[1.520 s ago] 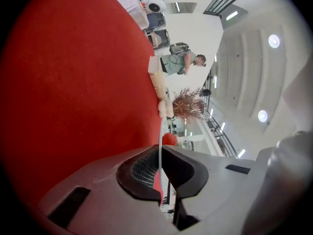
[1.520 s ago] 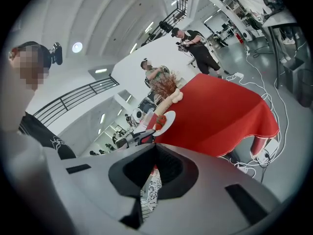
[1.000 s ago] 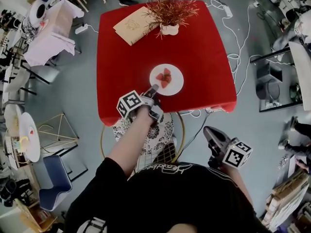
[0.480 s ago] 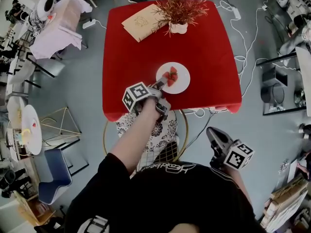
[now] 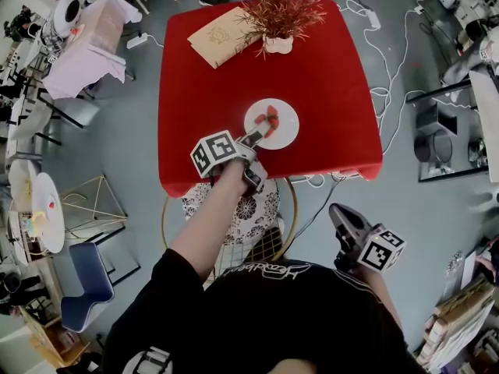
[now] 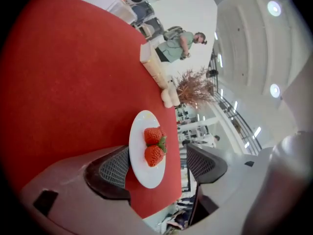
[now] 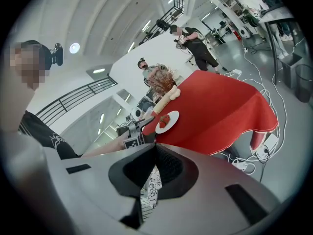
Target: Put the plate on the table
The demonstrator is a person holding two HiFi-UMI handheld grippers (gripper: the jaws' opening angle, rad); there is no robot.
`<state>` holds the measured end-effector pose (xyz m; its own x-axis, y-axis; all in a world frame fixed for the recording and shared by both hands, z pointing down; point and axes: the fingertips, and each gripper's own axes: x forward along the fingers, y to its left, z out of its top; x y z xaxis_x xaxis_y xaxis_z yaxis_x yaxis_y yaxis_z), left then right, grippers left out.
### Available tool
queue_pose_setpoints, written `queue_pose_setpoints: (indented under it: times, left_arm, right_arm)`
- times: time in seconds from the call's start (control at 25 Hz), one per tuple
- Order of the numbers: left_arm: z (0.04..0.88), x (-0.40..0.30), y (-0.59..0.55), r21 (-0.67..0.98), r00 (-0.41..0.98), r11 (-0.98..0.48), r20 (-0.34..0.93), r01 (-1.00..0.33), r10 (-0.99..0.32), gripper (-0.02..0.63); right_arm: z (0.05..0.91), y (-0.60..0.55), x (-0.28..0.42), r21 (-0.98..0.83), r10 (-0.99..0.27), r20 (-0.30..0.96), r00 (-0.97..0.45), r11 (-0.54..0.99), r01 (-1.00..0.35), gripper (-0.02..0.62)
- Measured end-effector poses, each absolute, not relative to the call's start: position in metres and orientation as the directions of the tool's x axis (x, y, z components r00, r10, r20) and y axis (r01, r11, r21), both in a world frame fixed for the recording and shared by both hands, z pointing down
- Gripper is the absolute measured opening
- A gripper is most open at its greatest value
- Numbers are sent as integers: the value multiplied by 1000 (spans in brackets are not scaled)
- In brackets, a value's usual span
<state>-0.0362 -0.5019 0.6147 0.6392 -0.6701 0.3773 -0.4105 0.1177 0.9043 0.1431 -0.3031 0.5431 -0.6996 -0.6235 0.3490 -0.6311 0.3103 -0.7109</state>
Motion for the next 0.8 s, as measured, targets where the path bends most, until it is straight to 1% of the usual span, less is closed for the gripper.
queue_pose_setpoints:
  times: [0.08, 0.16, 0.2, 0.4, 0.52, 0.64, 0.72, 0.8]
  left_arm:
    - [614, -29, -499, 869, 673, 29, 403, -493, -621, 364]
    - [615, -20, -494, 814, 698, -69, 447, -577, -560, 388]
    - [616, -17, -491, 781, 703, -115, 474, -614, -530, 390]
    - [626, -7, -473, 577, 665, -332, 620, -746, -417, 390]
    - [634, -6, -459, 404, 589, -464, 712, -788, -381, 390]
    - [641, -10, -448, 235, 494, -564, 789, -791, -365, 390]
    - [648, -14, -442, 169, 446, -597, 822, -784, -354, 390]
    - [653, -19, -438, 146, 425, -603, 835, -784, -350, 390]
  right_arm:
    - [544, -302, 144, -712, -626, 349, -698, 307, -631, 6]
    - [545, -301, 145, -715, -627, 349, -697, 303, -631, 7]
    - [546, -301, 146, -716, -627, 350, -696, 300, -630, 7]
    - [546, -300, 142, -714, -627, 346, -698, 306, -629, 6]
    - [543, -298, 140, -711, -628, 342, -699, 313, -629, 7]
    - [541, -299, 141, -707, -630, 341, -698, 317, -632, 6]
    - [540, -300, 141, -705, -632, 340, -696, 319, -633, 8]
    - [540, -300, 141, -704, -633, 338, -697, 321, -634, 7]
